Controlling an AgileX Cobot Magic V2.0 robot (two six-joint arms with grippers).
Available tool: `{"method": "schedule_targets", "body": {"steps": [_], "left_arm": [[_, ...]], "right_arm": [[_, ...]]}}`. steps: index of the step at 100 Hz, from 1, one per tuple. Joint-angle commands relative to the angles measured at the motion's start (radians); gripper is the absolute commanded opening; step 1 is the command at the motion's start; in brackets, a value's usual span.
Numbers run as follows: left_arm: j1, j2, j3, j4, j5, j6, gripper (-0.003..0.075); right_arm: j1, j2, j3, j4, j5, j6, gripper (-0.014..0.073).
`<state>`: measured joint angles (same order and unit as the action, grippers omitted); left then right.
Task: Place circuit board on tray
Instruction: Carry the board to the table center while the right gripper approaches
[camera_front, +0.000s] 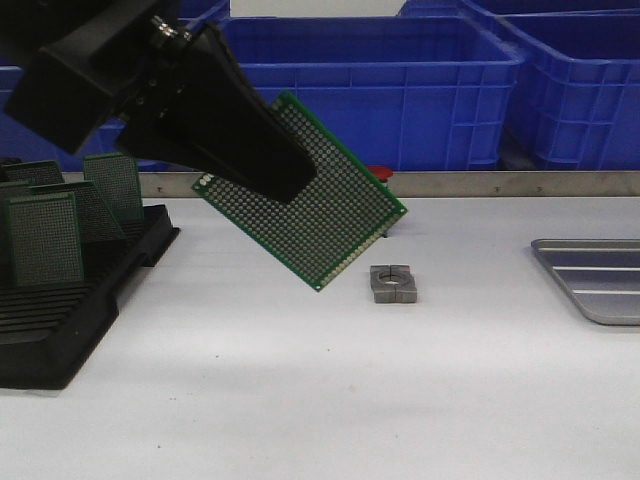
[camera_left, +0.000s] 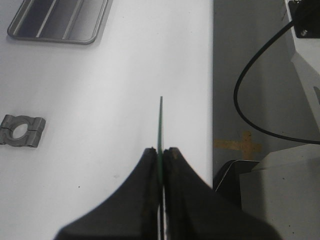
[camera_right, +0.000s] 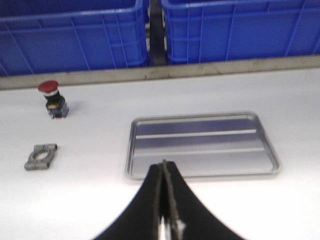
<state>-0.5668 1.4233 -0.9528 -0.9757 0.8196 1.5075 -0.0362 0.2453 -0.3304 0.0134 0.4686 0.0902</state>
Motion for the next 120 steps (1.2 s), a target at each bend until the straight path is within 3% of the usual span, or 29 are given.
{"method": "schedule_targets", "body": {"steps": [1,22,34,44,52,63,103,120], "left_arm": [[-0.008,-0.026,-0.025,-0.058,-0.001,-0.002,-0.002],[-0.008,-0.026,-0.025,-0.058,-0.001,-0.002,-0.002],[-0.008,-0.026,-0.025,-0.058,-0.001,-0.002,-0.002],[-0.008,-0.026,-0.025,-0.058,-0.001,-0.002,-0.002],[-0.008,-0.026,-0.025,-0.058,-0.001,-0.002,-0.002],[-0.008,-0.026,-0.025,-0.058,-0.001,-0.002,-0.002],[-0.008,-0.026,-0.025,-0.058,0.007,-0.002,-0.002],[-0.008,-0.026,-0.025,-0.058,0.007,-0.002,-0.002]], "right_arm": [[-0.005,0.113,-0.087,0.013,0.017,-0.001,-0.0113],[-0.001,0.324,-0.198,0.045,0.1,-0.002,-0.0109],[0.121,0.37,-0.225,0.077,0.093,-0.045,-0.0062],[0.258,0.384,-0.225,0.088,0.036,-0.109,0.0097],[0.356,0.39,-0.225,0.114,-0.022,-0.134,0.0316],[0.457,0.409,-0.225,0.157,-0.082,-0.134,0.046],[0.775,0.595,-0.235,0.185,-0.221,-0.161,0.0441],[0.854,0.695,-0.26,0.184,-0.283,-0.275,0.0441]]}}
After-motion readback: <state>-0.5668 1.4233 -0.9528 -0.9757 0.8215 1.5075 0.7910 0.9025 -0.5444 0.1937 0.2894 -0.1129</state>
